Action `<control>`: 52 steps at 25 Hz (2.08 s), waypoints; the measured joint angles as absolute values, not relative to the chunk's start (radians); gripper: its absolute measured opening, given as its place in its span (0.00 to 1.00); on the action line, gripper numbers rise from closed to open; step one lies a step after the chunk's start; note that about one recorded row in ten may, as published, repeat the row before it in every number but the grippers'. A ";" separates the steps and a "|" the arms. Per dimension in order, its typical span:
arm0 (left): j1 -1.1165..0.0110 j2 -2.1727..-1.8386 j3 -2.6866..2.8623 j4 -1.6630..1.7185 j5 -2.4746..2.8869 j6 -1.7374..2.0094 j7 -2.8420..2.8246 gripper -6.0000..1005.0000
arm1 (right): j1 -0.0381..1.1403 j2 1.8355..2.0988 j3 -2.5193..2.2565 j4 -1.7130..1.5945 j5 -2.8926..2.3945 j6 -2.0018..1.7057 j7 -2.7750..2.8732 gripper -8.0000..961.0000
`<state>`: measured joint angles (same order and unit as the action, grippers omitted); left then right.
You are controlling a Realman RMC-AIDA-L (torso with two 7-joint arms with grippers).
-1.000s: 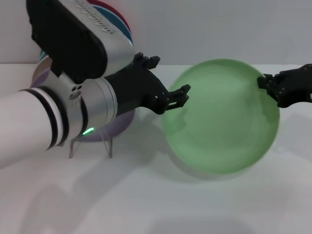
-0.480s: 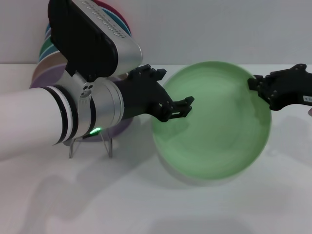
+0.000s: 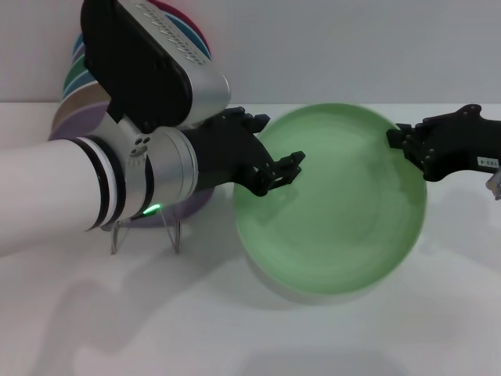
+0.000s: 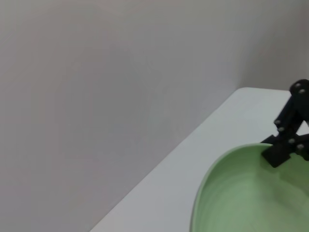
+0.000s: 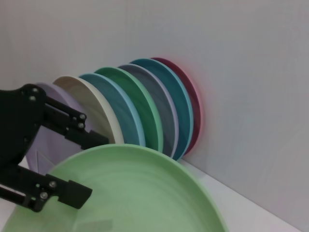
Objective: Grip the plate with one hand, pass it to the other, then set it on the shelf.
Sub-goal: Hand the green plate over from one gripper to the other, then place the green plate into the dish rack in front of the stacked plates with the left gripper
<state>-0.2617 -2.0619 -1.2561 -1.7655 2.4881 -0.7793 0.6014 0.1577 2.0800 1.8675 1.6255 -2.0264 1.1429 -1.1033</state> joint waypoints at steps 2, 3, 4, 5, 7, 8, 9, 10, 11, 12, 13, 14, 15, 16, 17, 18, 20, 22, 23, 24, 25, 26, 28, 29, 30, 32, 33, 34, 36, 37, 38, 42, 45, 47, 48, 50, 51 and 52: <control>-0.261 -2.063 -1.255 -1.766 2.488 -0.781 0.611 0.70 | 0.159 2.080 1.864 1.626 -2.026 1.143 -1.102 0.03; -0.262 -2.063 -1.254 -1.765 2.488 -0.783 0.614 0.66 | 0.160 2.080 1.862 1.626 -2.026 1.143 -1.102 0.03; -0.263 -2.063 -1.254 -1.765 2.489 -0.785 0.614 0.62 | 0.161 2.080 1.861 1.626 -2.026 1.143 -1.101 0.04; -0.265 -2.063 -1.255 -1.764 2.489 -0.787 0.614 0.58 | 0.161 2.080 1.860 1.627 -2.026 1.143 -1.101 0.04; -0.265 -2.063 -1.256 -1.763 2.491 -0.789 0.614 0.50 | 0.161 2.080 1.858 1.628 -2.026 1.143 -1.101 0.04; -0.265 -2.063 -1.256 -1.762 2.492 -0.789 0.615 0.46 | 0.160 2.080 1.857 1.628 -2.019 1.144 -1.103 0.04; -0.265 -2.062 -1.255 -1.762 2.492 -0.788 0.615 0.42 | 0.160 2.080 1.857 1.628 -2.019 1.144 -1.103 0.04; -0.265 -2.062 -1.254 -1.762 2.493 -0.787 0.616 0.38 | 0.159 2.080 1.858 1.628 -2.014 1.147 -1.104 0.04; -0.265 -2.062 -1.254 -1.762 2.493 -0.786 0.616 0.34 | 0.159 2.080 1.858 1.626 -2.004 1.153 -1.106 0.04; -0.265 -2.062 -1.253 -1.762 2.493 -0.784 0.618 0.32 | 0.160 2.079 1.859 1.623 -1.996 1.162 -1.106 0.04; -0.265 -2.062 -1.253 -1.761 2.492 -0.780 0.629 0.29 | 0.163 2.078 1.865 1.619 -1.983 1.179 -1.106 0.04; -0.265 -2.062 -1.253 -1.761 2.492 -0.780 0.629 0.26 | 0.163 2.078 1.865 1.619 -1.983 1.179 -1.106 0.04; -0.265 -2.062 -1.252 -1.761 2.491 -0.775 0.638 0.23 | 0.164 2.078 1.866 1.618 -1.980 1.182 -1.106 0.05; -0.264 -2.063 -1.250 -1.760 2.490 -0.768 0.645 0.21 | 0.164 2.078 1.866 1.617 -1.979 1.184 -1.106 0.05; -0.263 -2.063 -1.248 -1.760 2.490 -0.763 0.648 0.18 | 0.164 2.078 1.867 1.615 -1.978 1.184 -1.106 0.05; -0.262 -2.064 -1.245 -1.760 2.490 -0.757 0.651 0.15 | 0.163 2.079 1.867 1.611 -1.975 1.192 -1.106 0.05; -0.261 -2.064 -1.239 -1.763 2.486 -0.746 0.652 0.11 | 0.162 2.080 1.866 1.608 -1.972 1.196 -1.106 0.05; -0.260 -2.064 -1.237 -1.765 2.485 -0.738 0.652 0.09 | 0.158 2.081 1.865 1.603 -1.964 1.200 -1.110 0.05; -0.258 -2.064 -1.237 -1.767 2.485 -0.733 0.652 0.08 | 0.149 2.082 1.865 1.593 -1.940 1.200 -1.115 0.05; -0.258 -2.064 -1.237 -1.767 2.485 -0.733 0.652 0.08 | 0.149 2.082 1.865 1.593 -1.940 1.200 -1.115 0.09; -0.256 -2.063 -1.236 -1.770 2.485 -0.731 0.653 0.08 | 0.143 2.082 1.871 1.585 -1.921 1.200 -1.117 0.12; -0.256 -2.063 -1.236 -1.770 2.485 -0.731 0.653 0.08 | 0.137 2.082 1.880 1.576 -1.900 1.200 -1.121 0.16; -0.250 -2.063 -1.235 -1.773 2.485 -0.726 0.658 0.08 | 0.117 2.081 1.950 1.534 -1.832 1.206 -1.145 0.23; -0.247 -2.063 -1.235 -1.774 2.485 -0.722 0.660 0.08 | 0.117 2.081 1.950 1.534 -1.832 1.206 -1.145 0.26; -0.247 -2.063 -1.235 -1.774 2.485 -0.722 0.660 0.08 | 0.112 2.082 1.980 1.514 -1.809 1.212 -1.151 0.30; -0.217 -2.062 -1.236 -1.787 2.488 -0.656 0.680 0.07 | 0.103 2.082 2.061 1.460 -1.741 1.236 -1.174 0.53; -0.192 -2.062 -1.237 -1.797 2.488 -0.600 0.708 0.07 | 0.096 2.083 2.164 1.380 -1.645 1.287 -1.225 0.54; -0.192 -2.062 -1.237 -1.797 2.488 -0.600 0.708 0.07 | 0.096 2.083 2.164 1.380 -1.645 1.287 -1.225 0.55; -0.179 -2.061 -1.236 -1.803 2.486 -0.566 0.725 0.07 | 0.107 2.083 2.340 1.225 -1.534 1.385 -1.303 0.56; -0.179 -2.061 -1.236 -1.803 2.486 -0.566 0.725 0.07 | 0.107 2.083 2.340 1.225 -1.534 1.385 -1.303 0.57; -0.130 -2.059 -1.212 -1.815 2.486 -0.415 0.785 0.07 | 0.128 2.082 2.467 1.118 -1.507 1.453 -1.355 0.57; -0.058 -2.055 -1.122 -1.797 2.489 -0.120 0.893 0.07 | 0.152 2.082 2.585 1.017 -1.503 1.508 -1.403 0.60; -0.005 -2.019 -0.925 -1.681 2.563 0.416 0.951 0.07 | 0.159 2.082 2.622 0.973 -1.504 1.519 -1.430 0.61; -0.005 -2.003 -0.870 -1.585 2.640 0.646 0.880 0.07 | 0.159 2.082 2.624 0.961 -1.507 1.520 -1.445 0.61; -0.010 -1.993 -0.847 -1.471 2.735 0.848 0.769 0.07 | 0.160 2.082 2.623 0.954 -1.507 1.521 -1.451 0.61; -0.011 -1.992 -0.849 -1.412 2.793 0.946 0.691 0.07 | 0.163 2.082 2.621 0.940 -1.507 1.524 -1.460 0.61; -0.016 -1.991 -0.880 -1.284 2.868 1.111 0.540 0.07 | 0.166 2.080 2.620 0.928 -1.508 1.533 -1.477 0.60; -0.016 -1.991 -0.880 -1.284 2.868 1.111 0.540 0.07 | 0.166 2.080 2.620 0.928 -1.508 1.533 -1.477 0.60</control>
